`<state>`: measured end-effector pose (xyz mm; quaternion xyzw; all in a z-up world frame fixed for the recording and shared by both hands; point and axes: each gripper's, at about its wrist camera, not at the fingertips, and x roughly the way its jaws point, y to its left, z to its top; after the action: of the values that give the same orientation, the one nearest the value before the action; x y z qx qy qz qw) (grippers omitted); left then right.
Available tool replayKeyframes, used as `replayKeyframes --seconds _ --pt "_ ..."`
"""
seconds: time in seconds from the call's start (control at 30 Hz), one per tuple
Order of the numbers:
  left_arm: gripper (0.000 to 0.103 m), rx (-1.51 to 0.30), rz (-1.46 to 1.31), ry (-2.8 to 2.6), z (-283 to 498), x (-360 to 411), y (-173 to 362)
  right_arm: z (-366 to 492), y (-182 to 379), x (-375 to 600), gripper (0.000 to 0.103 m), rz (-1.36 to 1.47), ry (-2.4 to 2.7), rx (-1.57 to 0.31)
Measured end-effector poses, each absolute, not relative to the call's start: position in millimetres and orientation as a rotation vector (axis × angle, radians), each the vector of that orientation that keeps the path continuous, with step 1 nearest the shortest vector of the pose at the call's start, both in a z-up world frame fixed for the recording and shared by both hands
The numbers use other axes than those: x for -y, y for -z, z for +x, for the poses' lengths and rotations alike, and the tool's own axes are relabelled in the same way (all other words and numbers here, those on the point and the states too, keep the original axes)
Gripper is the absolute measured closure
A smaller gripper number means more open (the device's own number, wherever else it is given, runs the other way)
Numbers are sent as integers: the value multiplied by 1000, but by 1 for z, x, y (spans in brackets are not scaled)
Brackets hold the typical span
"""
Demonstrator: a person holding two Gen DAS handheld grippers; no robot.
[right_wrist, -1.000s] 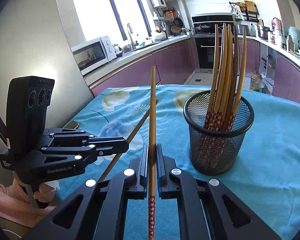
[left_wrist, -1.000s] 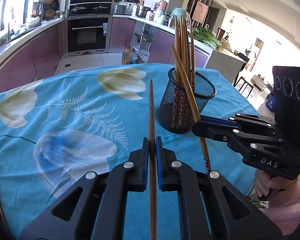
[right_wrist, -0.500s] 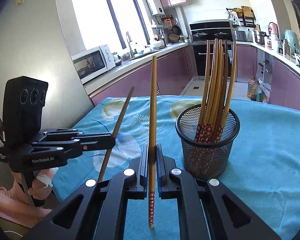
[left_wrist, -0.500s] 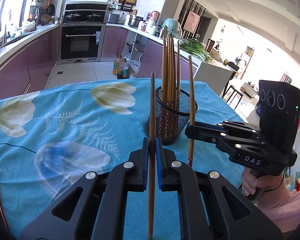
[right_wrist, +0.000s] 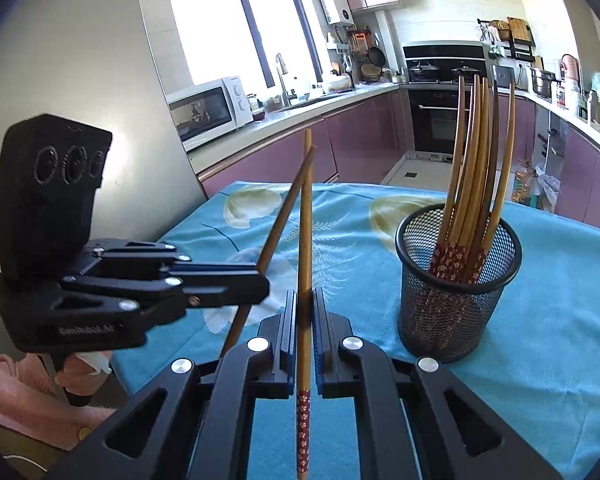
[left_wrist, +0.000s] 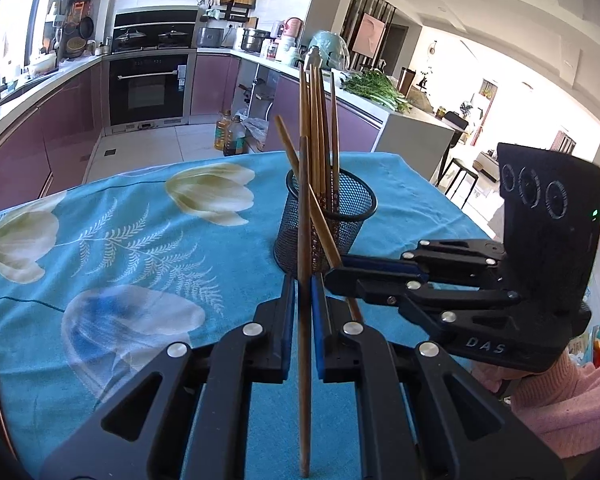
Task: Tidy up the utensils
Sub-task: 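Carry the left tool's chopstick upright over the mesh holder while the right tool follows with its own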
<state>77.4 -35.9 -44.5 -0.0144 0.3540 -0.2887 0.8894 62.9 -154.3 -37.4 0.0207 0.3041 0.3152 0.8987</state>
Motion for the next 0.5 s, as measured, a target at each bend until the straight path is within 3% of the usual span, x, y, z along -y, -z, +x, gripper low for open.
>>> replayKeyframes --seconds 0.5 --pt "96 -744 -34 597 81 40 47 64 36 169 97 66 -610 -626"
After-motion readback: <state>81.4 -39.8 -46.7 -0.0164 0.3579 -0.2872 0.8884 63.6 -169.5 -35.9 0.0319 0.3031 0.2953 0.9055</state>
